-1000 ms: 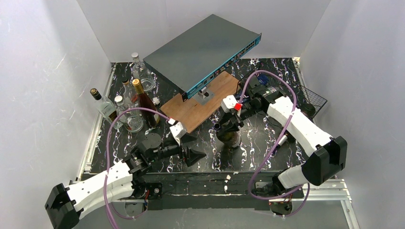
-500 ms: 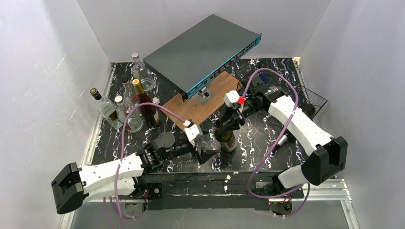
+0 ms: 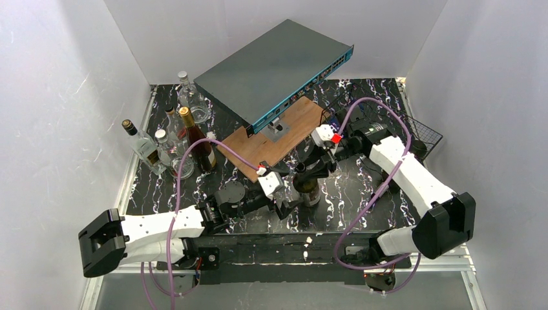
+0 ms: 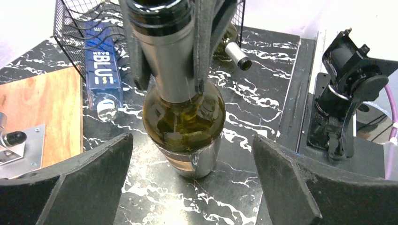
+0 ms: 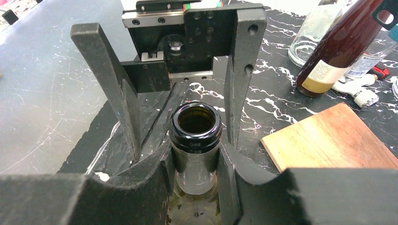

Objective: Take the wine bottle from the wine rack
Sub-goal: Place the wine bottle at the center of the board, then move the wine bottle to the center of the board.

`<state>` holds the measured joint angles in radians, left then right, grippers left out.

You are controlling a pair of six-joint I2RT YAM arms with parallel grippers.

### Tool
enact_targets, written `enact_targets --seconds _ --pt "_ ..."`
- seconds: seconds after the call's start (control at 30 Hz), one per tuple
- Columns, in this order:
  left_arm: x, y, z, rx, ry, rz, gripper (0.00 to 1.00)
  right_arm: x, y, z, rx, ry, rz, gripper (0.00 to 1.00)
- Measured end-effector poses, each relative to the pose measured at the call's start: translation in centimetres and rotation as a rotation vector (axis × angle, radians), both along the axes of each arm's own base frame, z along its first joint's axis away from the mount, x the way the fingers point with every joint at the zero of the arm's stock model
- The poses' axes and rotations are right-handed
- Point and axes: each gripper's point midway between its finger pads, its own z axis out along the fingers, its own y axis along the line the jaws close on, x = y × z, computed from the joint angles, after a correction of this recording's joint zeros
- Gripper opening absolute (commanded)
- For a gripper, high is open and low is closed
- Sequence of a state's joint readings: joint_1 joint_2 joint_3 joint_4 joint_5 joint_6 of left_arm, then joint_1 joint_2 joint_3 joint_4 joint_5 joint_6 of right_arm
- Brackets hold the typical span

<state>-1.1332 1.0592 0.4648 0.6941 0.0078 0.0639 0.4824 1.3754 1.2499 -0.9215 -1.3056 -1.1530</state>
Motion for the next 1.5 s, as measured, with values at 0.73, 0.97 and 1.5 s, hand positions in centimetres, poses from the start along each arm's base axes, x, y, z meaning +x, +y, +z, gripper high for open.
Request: enact_targets --seconds 0.73,0.97,1.5 --pt "1.2 -1.6 0.0 -0.004 -0.006 0.024 0.98 1.0 -4.1 1.2 0.063 -0.039 -0.163 0.76" --pt "1.5 -2.3 0.3 -0.006 -0.002 0.024 0.98 2.1 -5.8 2.5 0.091 -0.035 -0.244 0.79" --pt "3.1 -6.2 5.4 -0.012 0.048 0.025 0.98 9.0 -14.3 4.1 0.125 0.100 -0.648 0.80"
